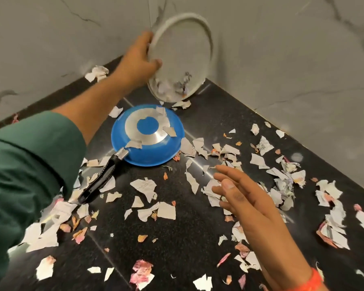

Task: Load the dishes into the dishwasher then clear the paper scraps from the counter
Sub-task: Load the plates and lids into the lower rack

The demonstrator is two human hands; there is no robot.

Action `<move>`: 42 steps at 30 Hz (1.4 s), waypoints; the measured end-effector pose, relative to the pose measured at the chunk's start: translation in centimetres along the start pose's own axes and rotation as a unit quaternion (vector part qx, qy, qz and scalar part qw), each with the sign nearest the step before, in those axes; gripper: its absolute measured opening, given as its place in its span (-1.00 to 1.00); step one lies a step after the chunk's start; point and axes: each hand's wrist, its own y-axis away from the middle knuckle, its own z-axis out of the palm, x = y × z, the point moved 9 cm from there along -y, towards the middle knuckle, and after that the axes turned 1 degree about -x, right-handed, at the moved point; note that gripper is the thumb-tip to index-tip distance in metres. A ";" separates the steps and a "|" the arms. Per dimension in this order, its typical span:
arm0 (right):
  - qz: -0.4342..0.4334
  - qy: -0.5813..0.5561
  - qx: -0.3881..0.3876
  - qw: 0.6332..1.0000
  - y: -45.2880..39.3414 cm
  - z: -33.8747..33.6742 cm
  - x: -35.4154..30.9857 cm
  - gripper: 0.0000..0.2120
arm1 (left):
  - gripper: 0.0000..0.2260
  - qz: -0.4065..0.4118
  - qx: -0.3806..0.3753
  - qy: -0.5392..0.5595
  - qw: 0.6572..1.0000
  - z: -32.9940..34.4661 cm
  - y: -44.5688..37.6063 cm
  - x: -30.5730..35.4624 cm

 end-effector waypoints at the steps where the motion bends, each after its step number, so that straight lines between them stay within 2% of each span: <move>1: -0.003 0.003 0.001 1.000 0.4 0.1 -0.3 -0.64 | -0.62 0.040 -0.029 -0.048 0.998 0.8 0.8 1.5; 3: -0.013 0.012 0.005 1.000 1.5 0.0 -0.8 -0.64 | -0.66 0.105 -0.068 -0.146 0.981 2.5 2.5 4.2; 5: -0.026 0.021 0.009 0.999 2.7 -0.1 -1.3 -0.63 | -0.65 0.133 -0.091 -0.209 0.964 3.8 3.9 6.0; 8: -0.048 0.019 0.009 0.999 4.6 -0.4 -1.8 -0.66 | -0.54 0.170 -0.081 -0.260 0.947 4.6 6.6 8.4; 11: -0.065 0.012 0.015 0.998 6.4 -1.4 -1.9 -0.66 | -0.56 0.215 -0.033 -0.251 0.943 4.1 9.6 11.0; 14: -0.075 0.000 0.028 0.997 8.4 -3.2 -1.3 -0.66 | -0.58 0.226 0.024 -0.188 0.955 2.9 13.5 13.1; 16: -0.075 -0.010 0.042 0.996 9.3 -4.4 -0.6 -0.63 | -0.60 0.204 0.044 -0.103 0.973 2.2 16.8 14.0; 18: -0.074 -0.032 0.074 0.994 10.2 -6.1 0.4 -0.52 | -0.64 0.144 0.048 -0.002 0.988 2.2 20.9 14.3; 20: -0.073 -0.053 0.111 0.990 11.2 -7.9 1.5 -0.41 | -0.73 0.084 0.051 0.081 0.992 2.8 25.3 14.8; 22: -0.070 -0.079 0.134 0.985 12.1 -9.5 2.6 -0.38 | -0.75 0.048 0.054 0.137 0.988 3.6 29.5 15.6; 29: -0.058 -0.160 0.188 0.967 16.1 -15.1 7.5 -0.45 | -0.80 -0.025 0.007 0.273 0.962 8.9 40.4 21.5; 33: -0.044 -0.219 0.195 0.955 19.5 -18.3 11.2 -0.61 | -0.81 -0.060 -0.019 0.338 0.939 12.6 43.2 24.5; 36: -0.041 -0.285 0.189 0.939 22.3 -20.8 13.5 -0.74 | -0.80 -0.102 -0.057 0.384 0.916 16.1 44.9 26.8; 42: -0.071 -0.335 0.291 0.894 29.4 -27.6 16.8 -0.77 | -0.76 -0.106 -0.181 0.379 0.901 23.6 47.4 32.2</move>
